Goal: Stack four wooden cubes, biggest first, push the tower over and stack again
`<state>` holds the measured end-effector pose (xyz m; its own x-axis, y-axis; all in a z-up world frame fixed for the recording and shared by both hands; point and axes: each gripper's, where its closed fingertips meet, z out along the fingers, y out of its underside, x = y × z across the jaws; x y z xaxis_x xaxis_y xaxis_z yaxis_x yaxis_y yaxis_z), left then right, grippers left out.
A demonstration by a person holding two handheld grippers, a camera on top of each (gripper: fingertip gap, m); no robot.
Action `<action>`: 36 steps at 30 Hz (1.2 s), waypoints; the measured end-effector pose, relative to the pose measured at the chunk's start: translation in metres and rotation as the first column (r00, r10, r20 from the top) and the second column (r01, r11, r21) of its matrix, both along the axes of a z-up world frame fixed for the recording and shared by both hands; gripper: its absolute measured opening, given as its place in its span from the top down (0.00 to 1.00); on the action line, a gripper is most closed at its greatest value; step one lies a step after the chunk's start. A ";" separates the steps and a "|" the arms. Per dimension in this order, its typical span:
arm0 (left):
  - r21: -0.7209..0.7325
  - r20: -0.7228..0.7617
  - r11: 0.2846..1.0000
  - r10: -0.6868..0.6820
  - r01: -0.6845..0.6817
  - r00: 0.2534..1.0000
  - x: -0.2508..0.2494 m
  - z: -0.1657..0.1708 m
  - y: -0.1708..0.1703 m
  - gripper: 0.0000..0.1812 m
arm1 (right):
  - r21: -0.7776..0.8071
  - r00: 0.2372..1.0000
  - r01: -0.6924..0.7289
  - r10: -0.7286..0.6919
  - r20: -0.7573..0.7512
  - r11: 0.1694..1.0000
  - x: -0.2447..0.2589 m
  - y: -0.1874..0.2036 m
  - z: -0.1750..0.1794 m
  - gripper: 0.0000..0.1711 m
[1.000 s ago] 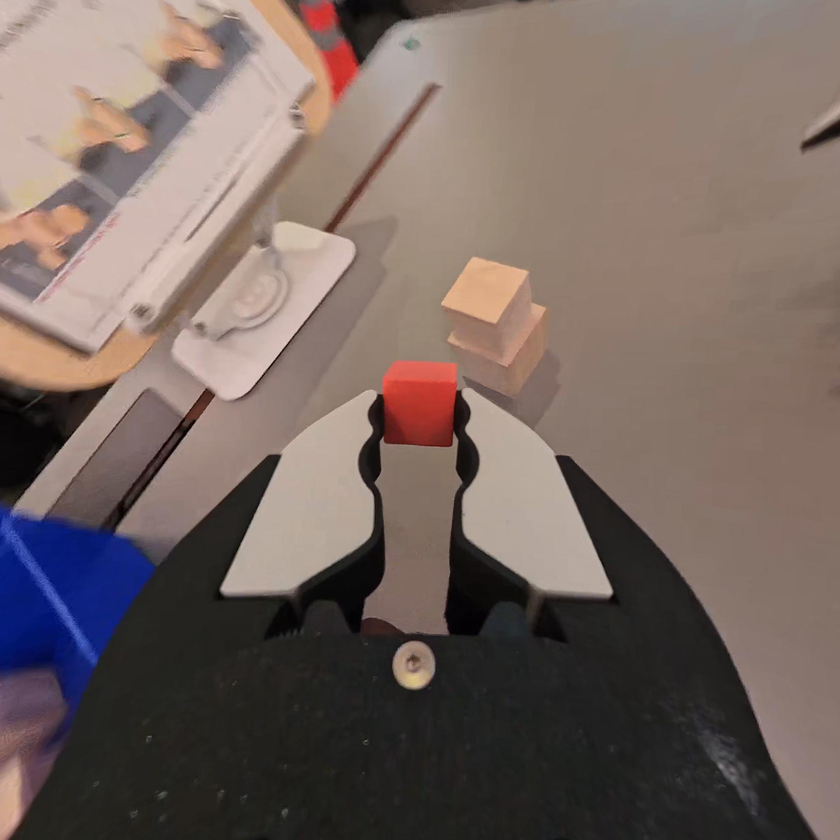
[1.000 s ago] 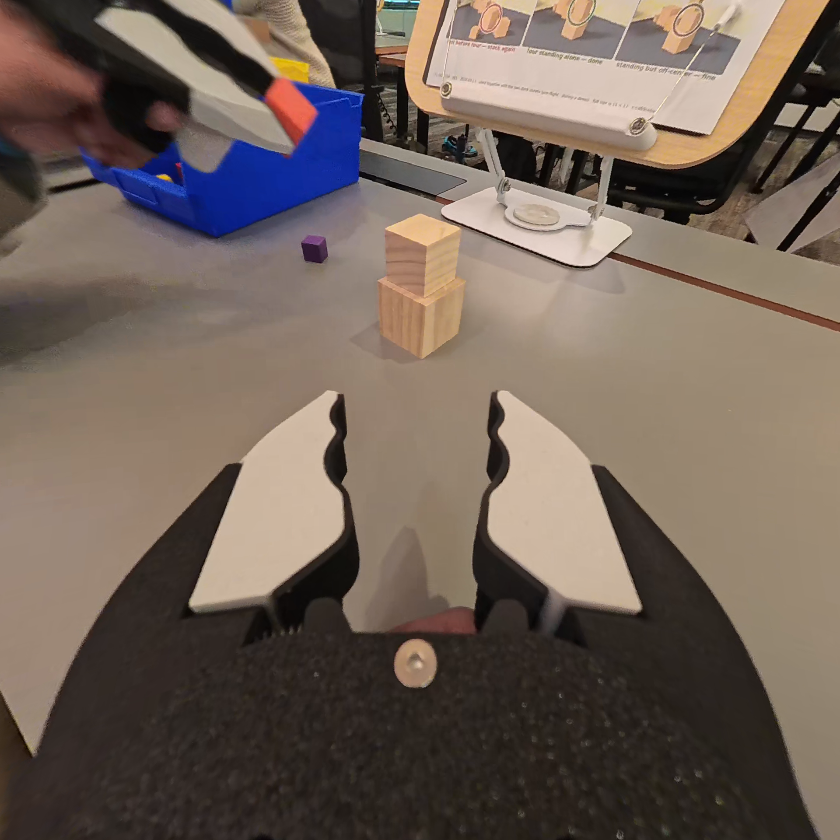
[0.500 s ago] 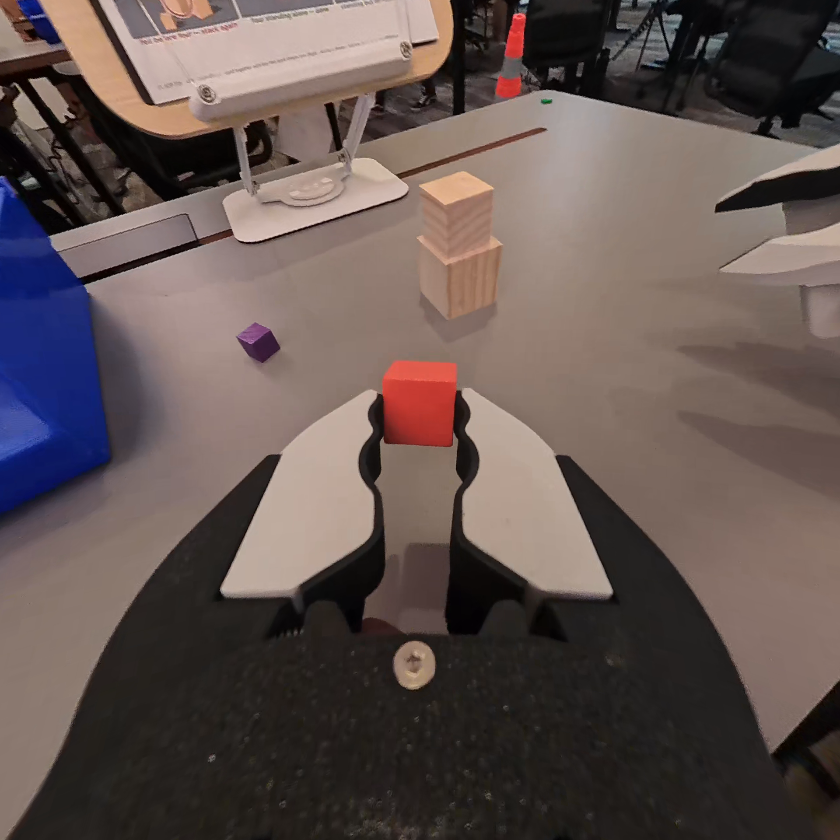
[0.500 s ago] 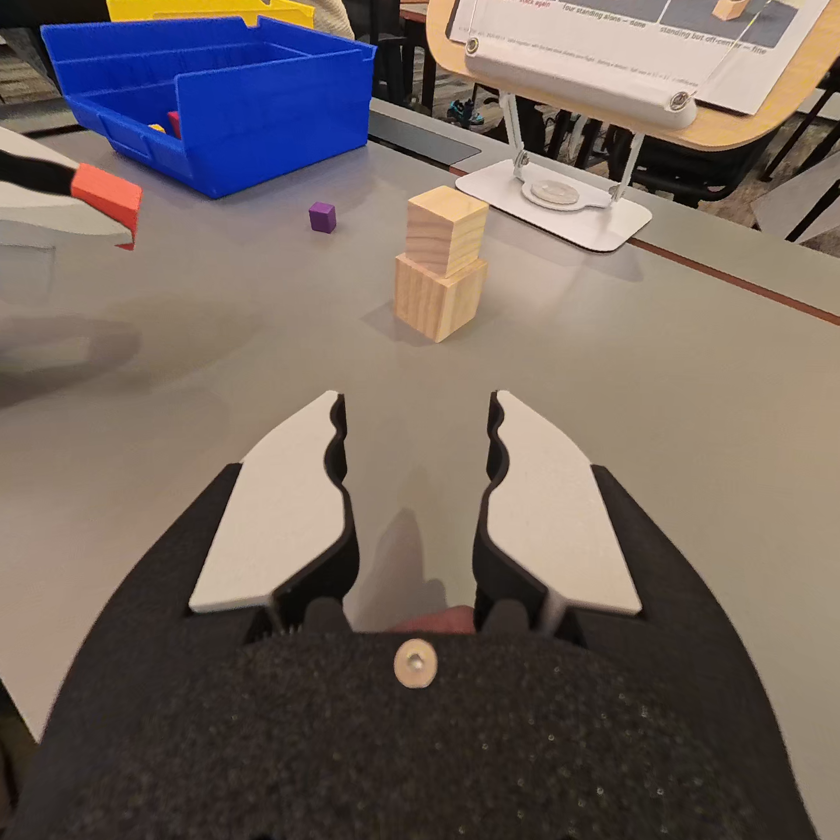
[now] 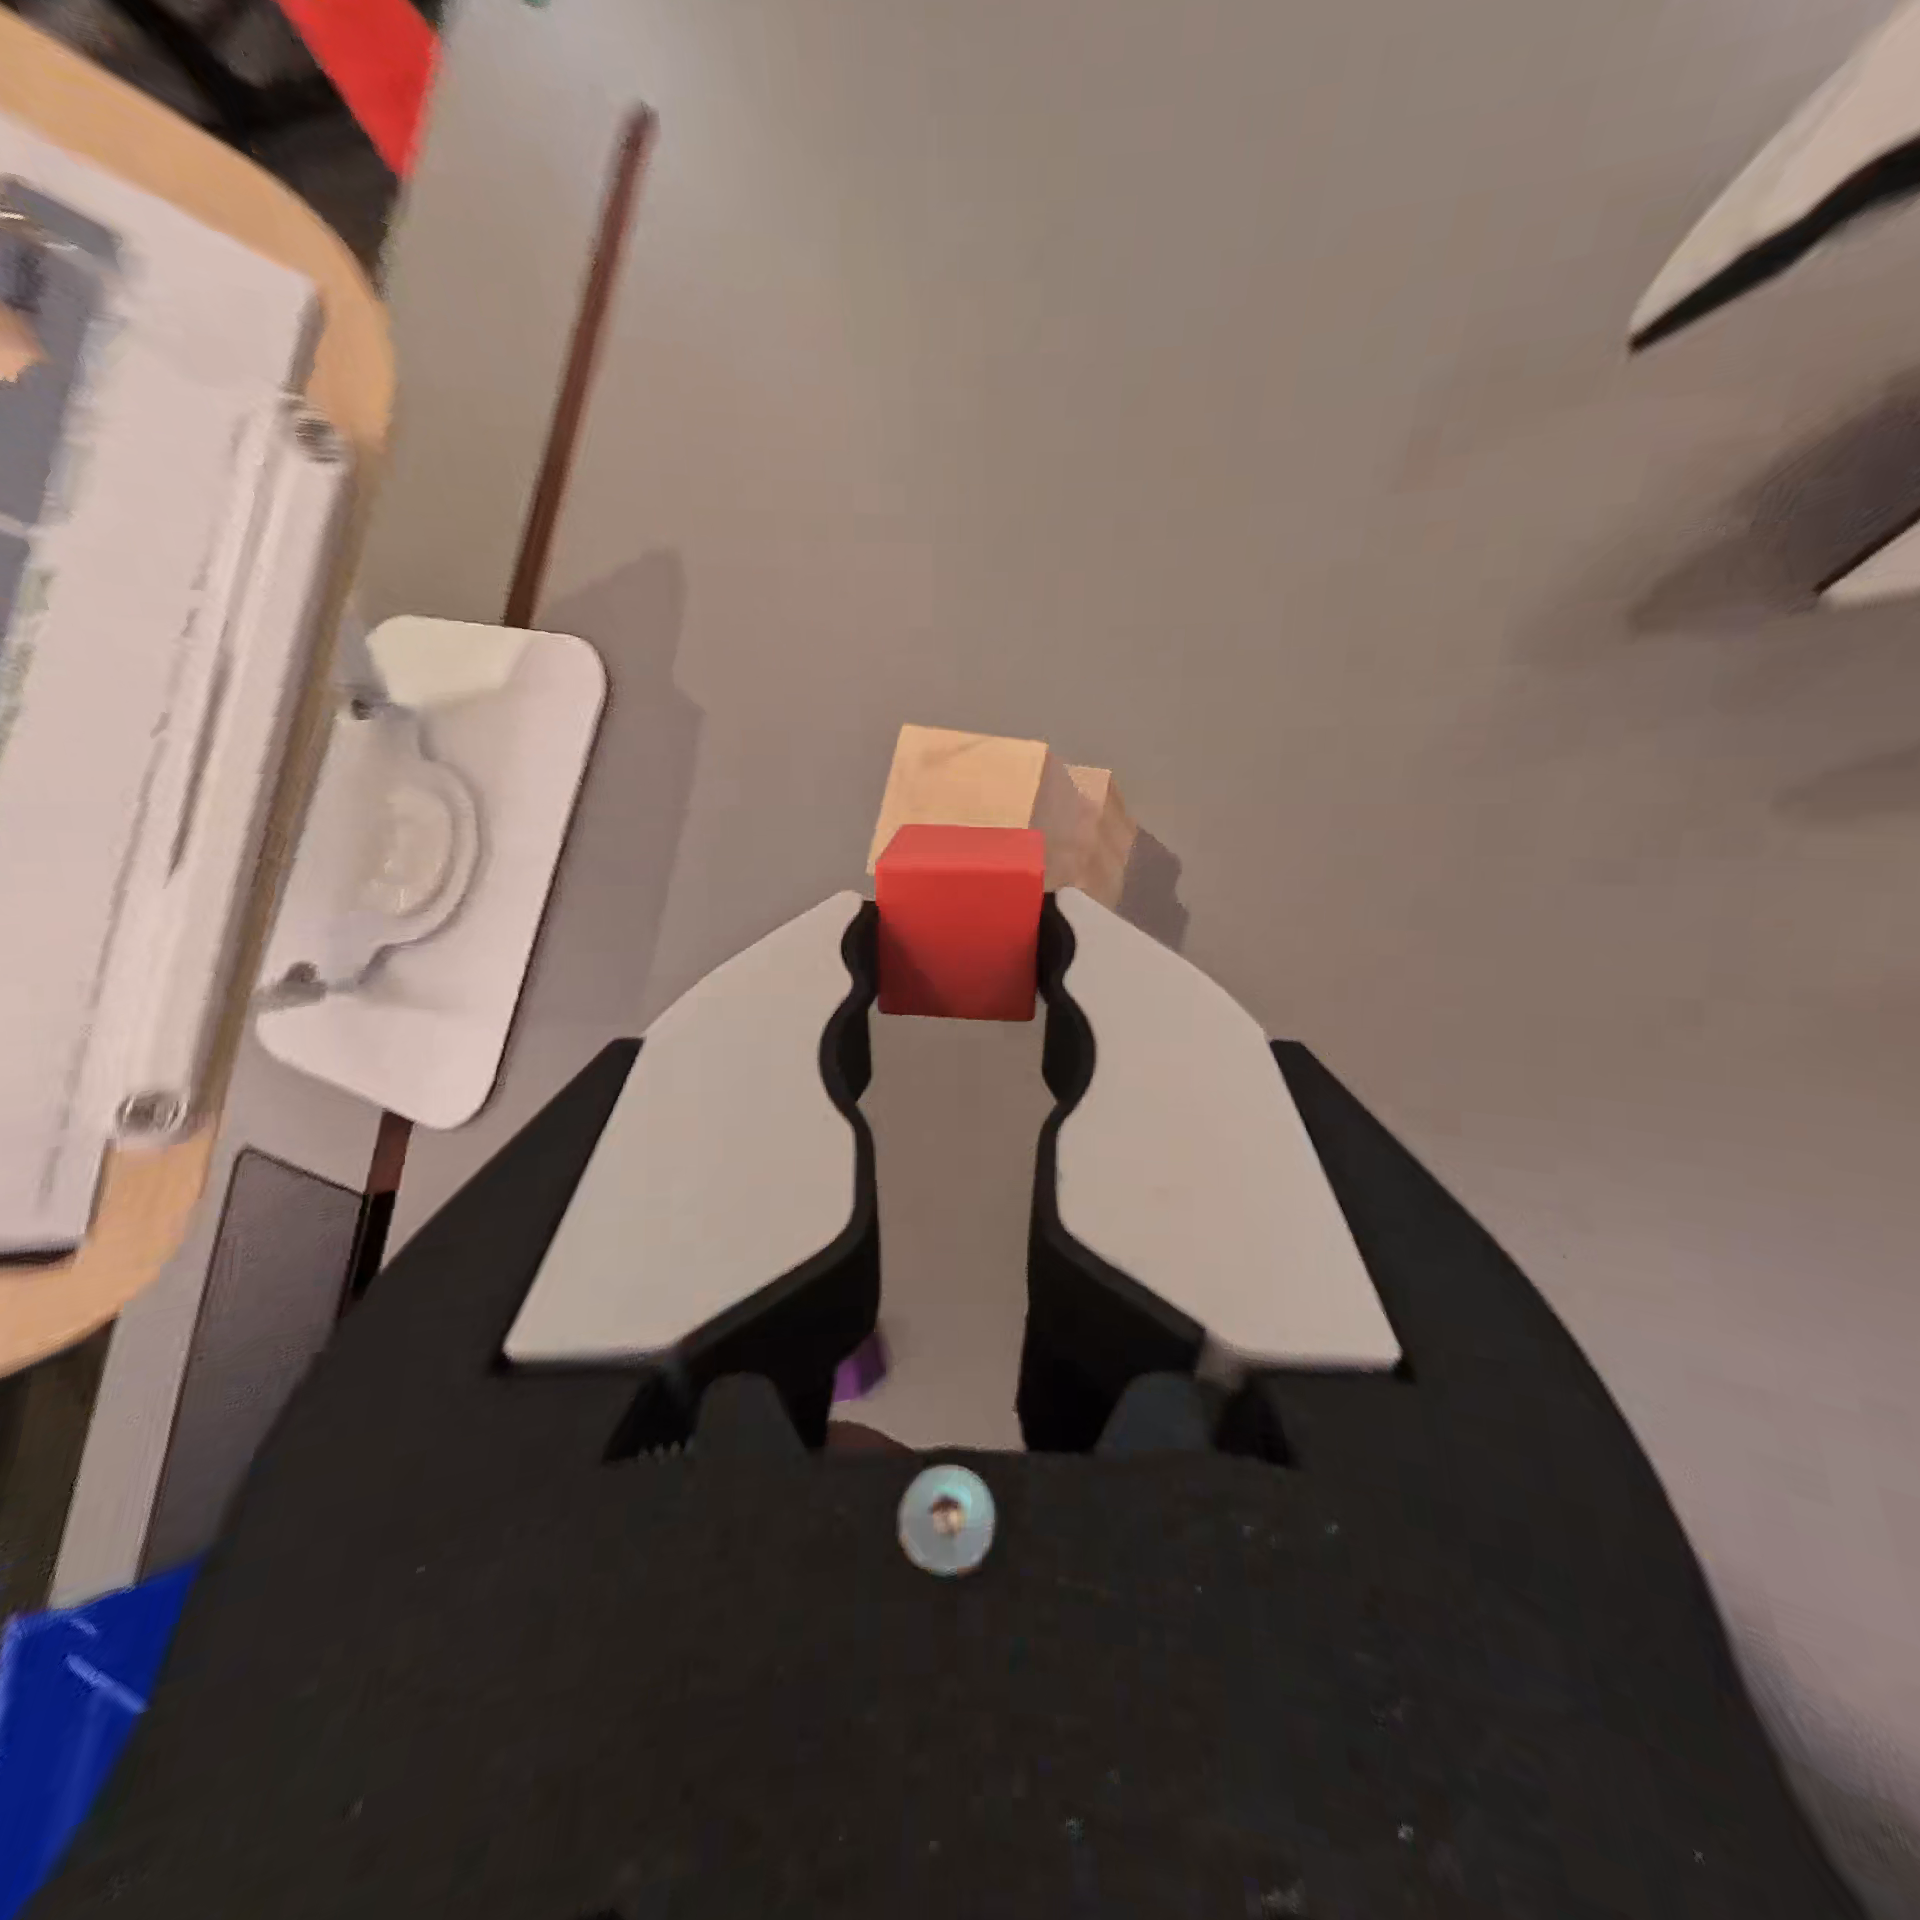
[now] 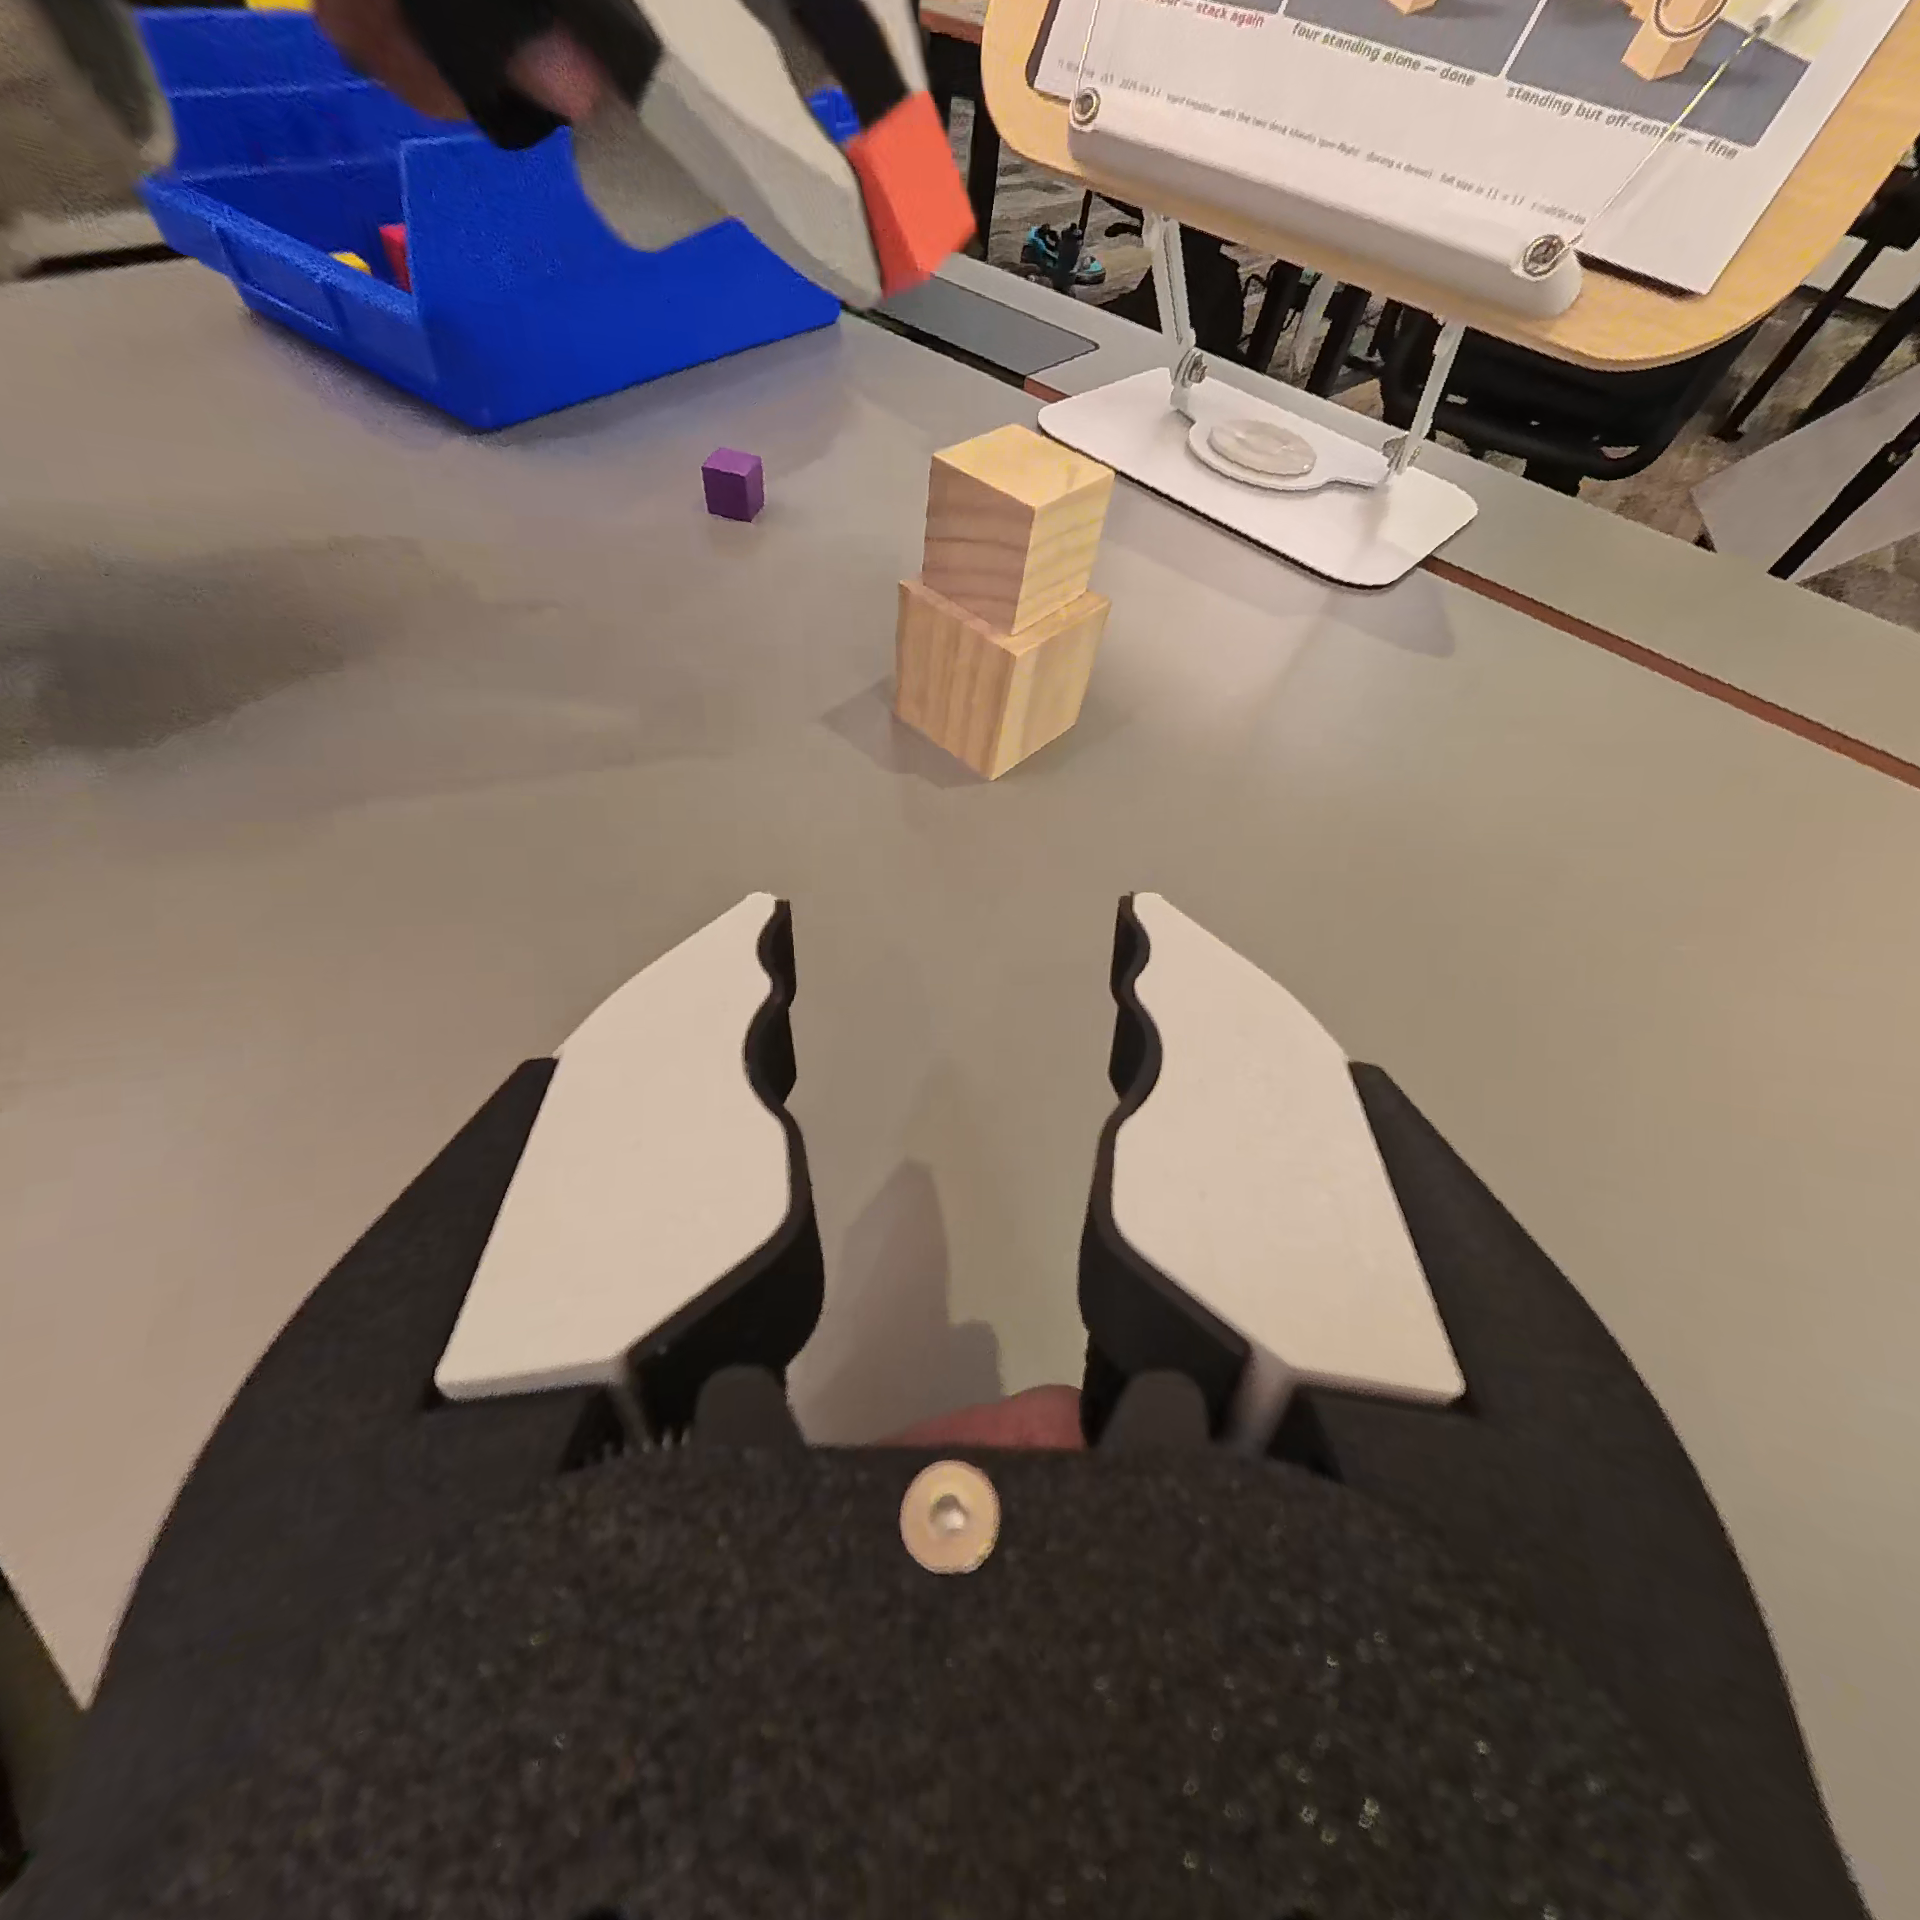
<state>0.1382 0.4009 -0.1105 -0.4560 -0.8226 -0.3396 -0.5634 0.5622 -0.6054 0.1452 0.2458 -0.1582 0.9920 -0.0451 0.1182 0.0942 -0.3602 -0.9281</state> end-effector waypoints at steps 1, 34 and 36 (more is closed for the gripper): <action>0.010 -0.053 1.000 -0.029 0.029 0.998 0.006 -0.003 0.001 0.84 | -0.002 1.000 0.000 0.000 0.004 1.000 0.000 0.000 -0.001 0.66; 0.000 -0.511 0.979 -0.174 0.202 0.842 0.031 -0.041 0.005 0.84 | -0.023 0.997 -0.044 0.043 -0.062 0.999 -0.005 0.003 -0.016 0.67; -0.003 -0.506 0.983 -0.160 0.184 0.847 0.032 -0.041 0.005 0.75 | -0.023 0.997 -0.044 0.043 -0.063 0.999 -0.005 0.002 -0.016 0.67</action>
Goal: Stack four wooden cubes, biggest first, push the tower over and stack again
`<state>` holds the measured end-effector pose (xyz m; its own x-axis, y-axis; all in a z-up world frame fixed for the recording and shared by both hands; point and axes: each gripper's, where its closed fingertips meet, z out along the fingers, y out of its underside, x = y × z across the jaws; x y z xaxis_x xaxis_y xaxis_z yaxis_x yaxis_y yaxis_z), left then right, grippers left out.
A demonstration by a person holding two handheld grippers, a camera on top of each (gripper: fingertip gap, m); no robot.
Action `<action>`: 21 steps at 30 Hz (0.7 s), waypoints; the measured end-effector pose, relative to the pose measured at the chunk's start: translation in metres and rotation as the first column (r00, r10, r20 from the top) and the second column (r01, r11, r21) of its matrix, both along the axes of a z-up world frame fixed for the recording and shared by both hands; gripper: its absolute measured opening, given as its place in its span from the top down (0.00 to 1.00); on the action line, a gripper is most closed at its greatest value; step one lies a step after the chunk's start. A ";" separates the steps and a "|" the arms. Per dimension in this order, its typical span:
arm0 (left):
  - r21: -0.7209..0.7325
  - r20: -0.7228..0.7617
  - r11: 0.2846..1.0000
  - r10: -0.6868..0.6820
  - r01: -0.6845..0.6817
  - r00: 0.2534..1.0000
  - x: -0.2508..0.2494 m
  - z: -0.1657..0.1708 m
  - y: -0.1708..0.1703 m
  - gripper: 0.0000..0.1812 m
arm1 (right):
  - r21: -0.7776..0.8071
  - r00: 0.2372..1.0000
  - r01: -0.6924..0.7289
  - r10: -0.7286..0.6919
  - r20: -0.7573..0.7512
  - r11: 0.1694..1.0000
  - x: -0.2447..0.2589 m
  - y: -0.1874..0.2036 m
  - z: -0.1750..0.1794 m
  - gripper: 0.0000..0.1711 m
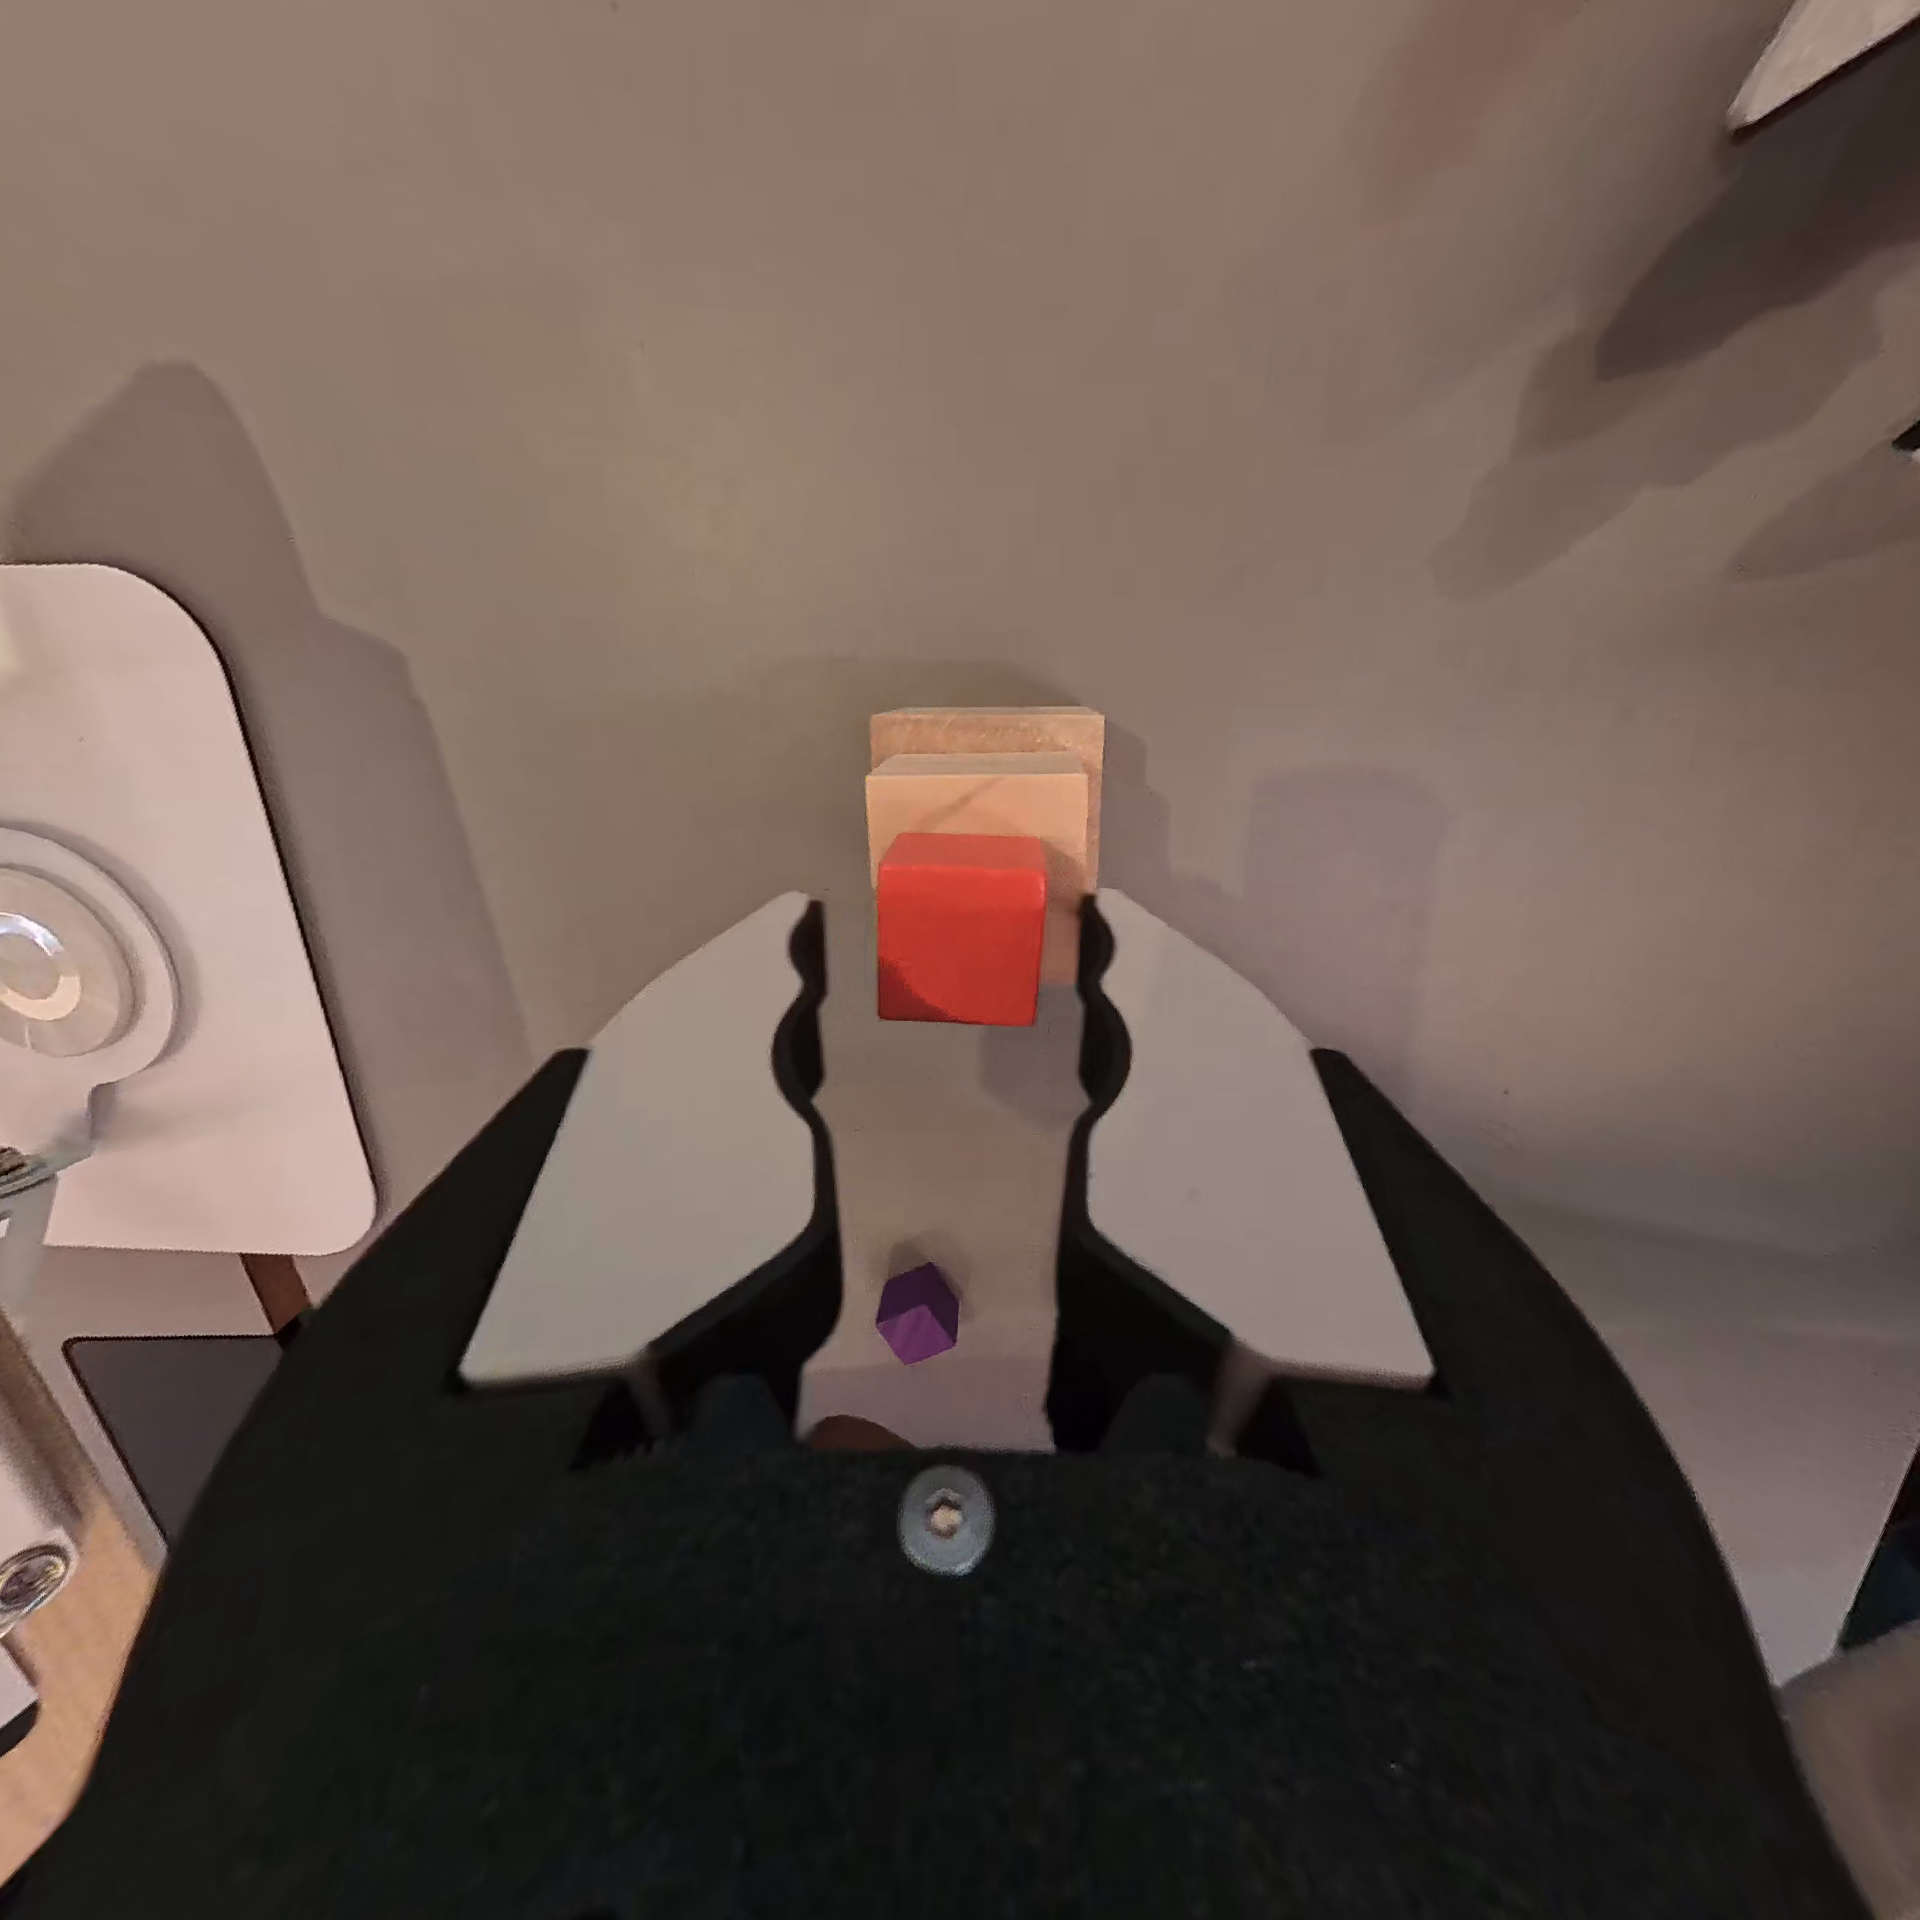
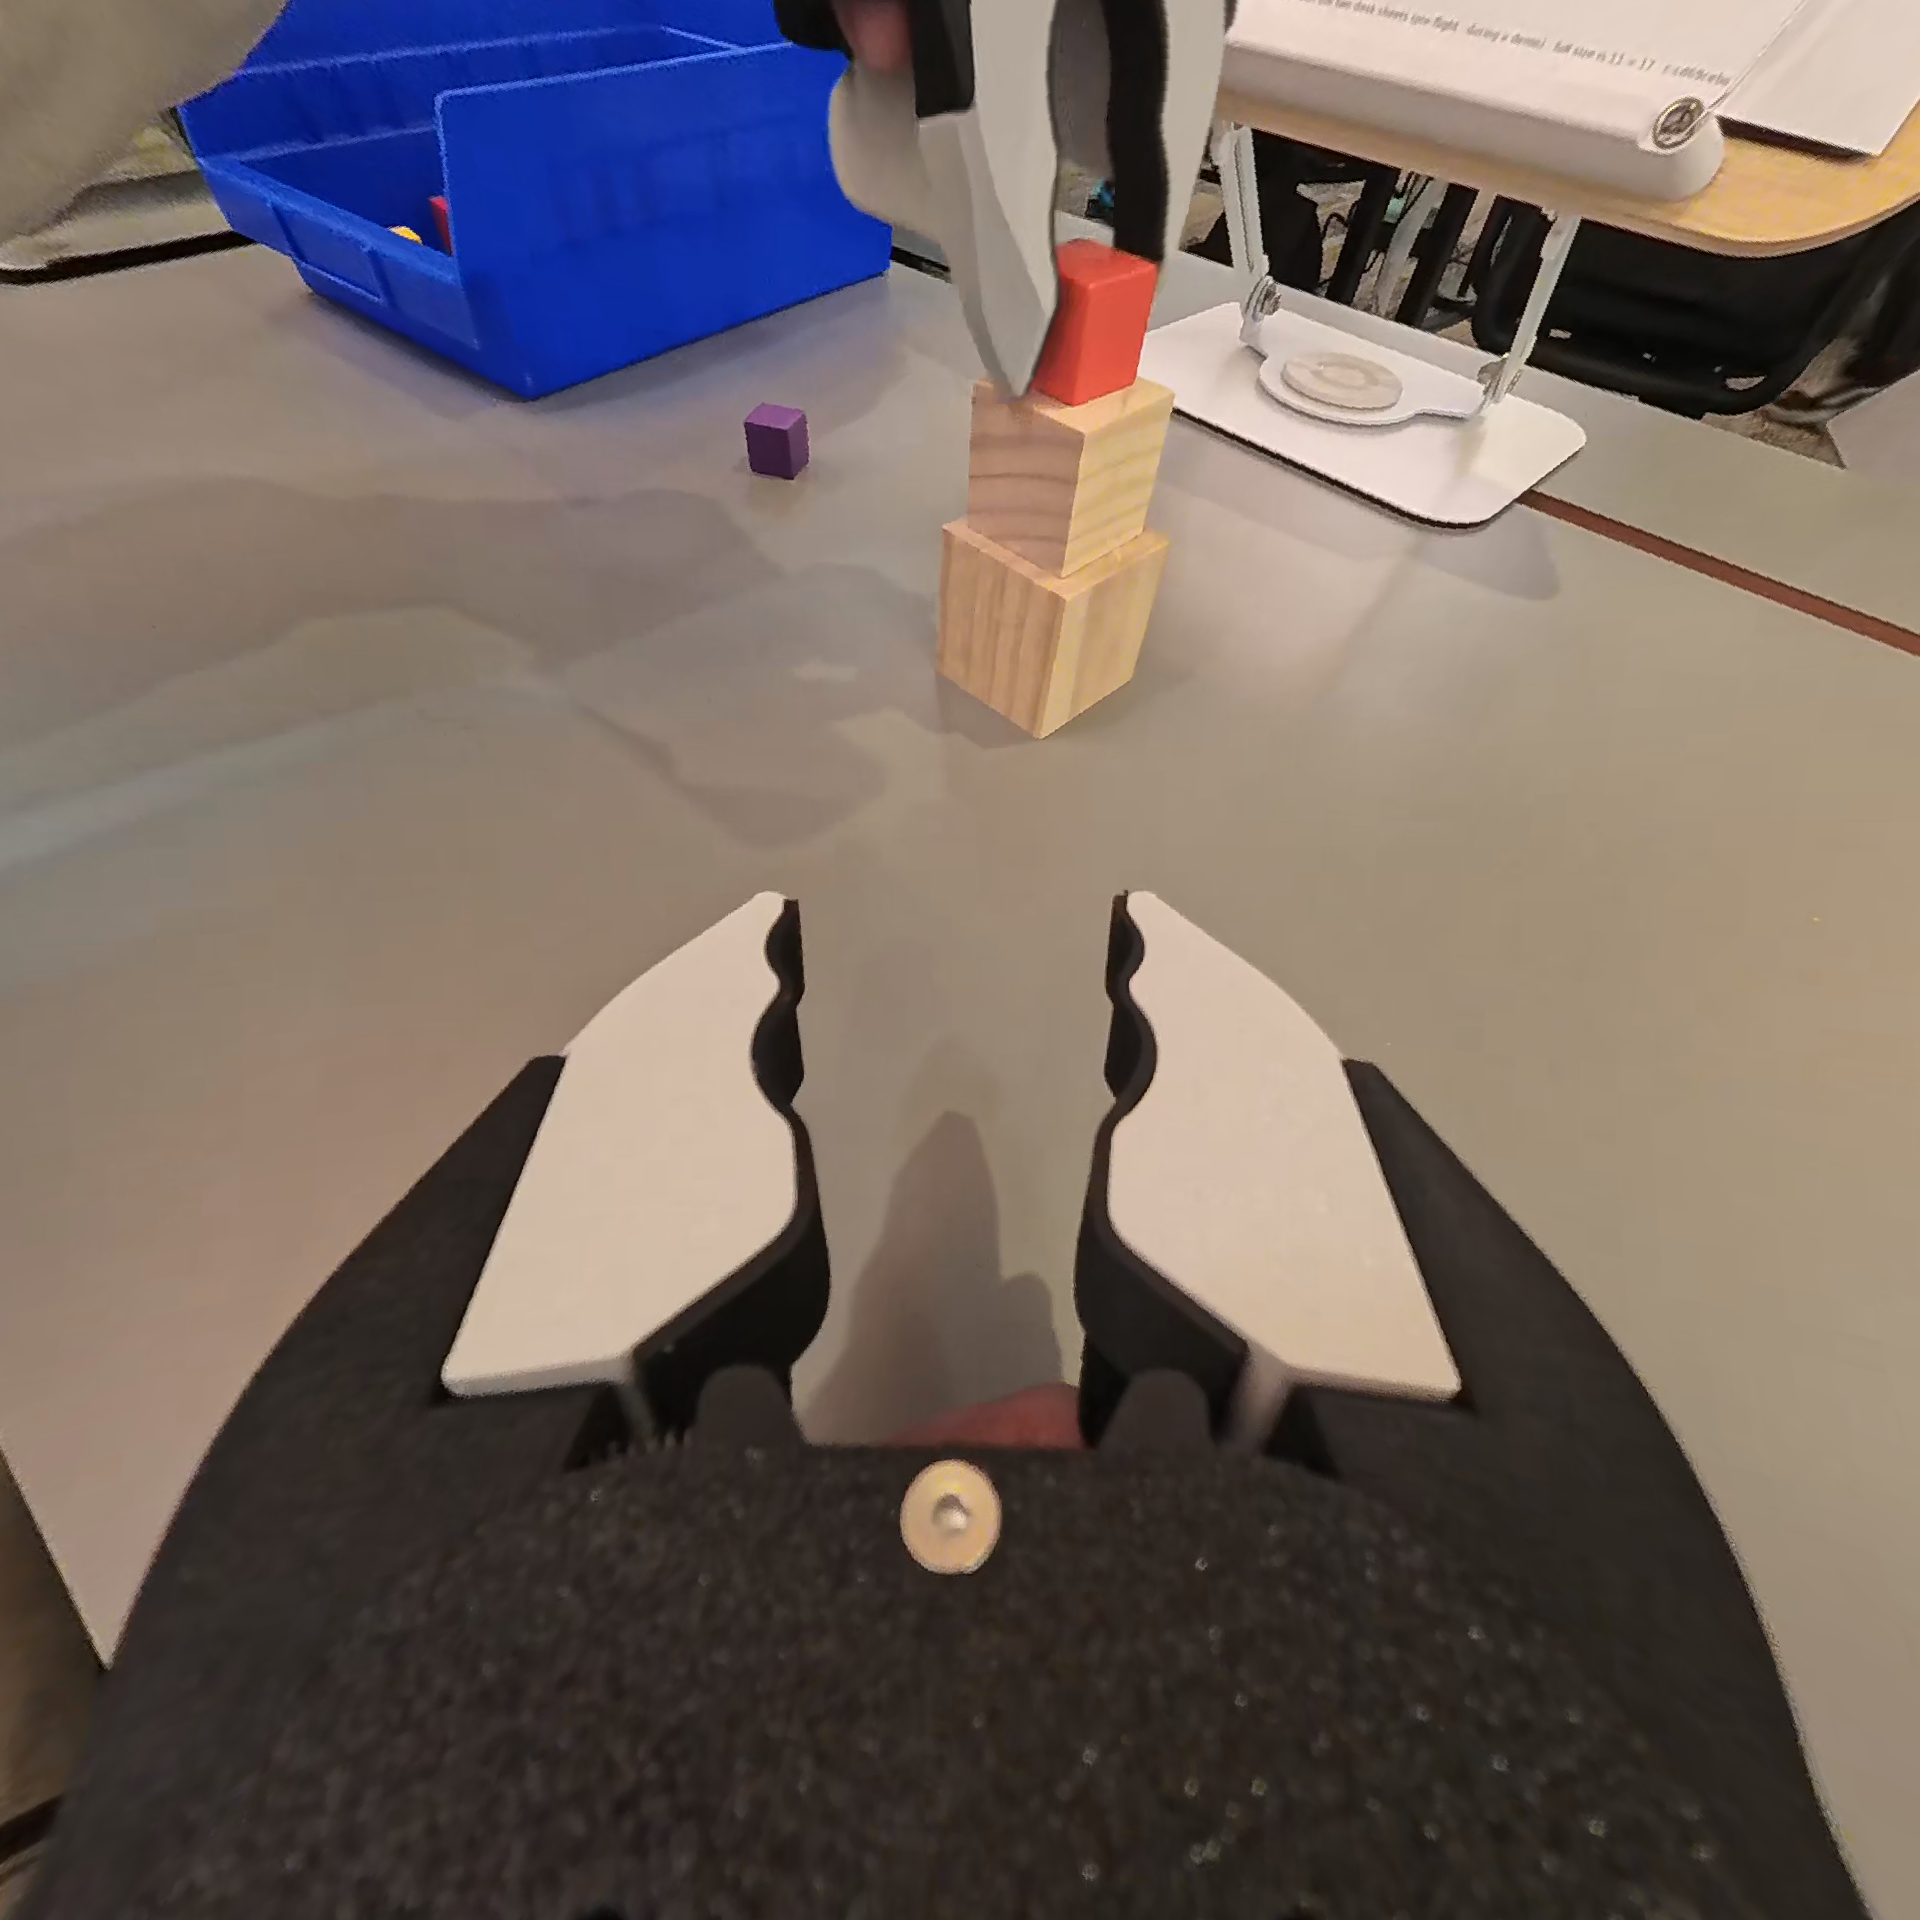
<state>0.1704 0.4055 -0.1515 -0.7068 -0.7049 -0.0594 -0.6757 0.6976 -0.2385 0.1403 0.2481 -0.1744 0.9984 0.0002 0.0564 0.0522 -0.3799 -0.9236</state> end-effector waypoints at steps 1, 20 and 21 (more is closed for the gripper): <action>-0.007 -0.002 1.000 0.008 -0.008 1.000 0.000 0.000 0.000 0.73 | 0.000 1.000 -0.001 0.001 0.000 1.000 0.000 0.000 0.000 0.67; -0.433 0.775 0.777 0.580 -0.457 0.252 -0.136 0.053 -0.032 0.57 | 0.021 1.000 0.018 -0.018 0.004 1.000 0.006 -0.004 0.009 0.67; -0.452 0.781 0.738 0.599 -0.501 0.177 -0.151 0.049 -0.031 0.57 | 0.021 1.000 0.016 -0.016 0.008 1.000 0.005 -0.003 0.010 0.67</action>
<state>0.0195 0.3740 -0.1022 0.2784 -0.9249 -0.2591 -0.2678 0.1843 -0.9457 0.1457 0.2451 -0.1647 0.9978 -0.0173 0.0647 0.0541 -0.3616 -0.9308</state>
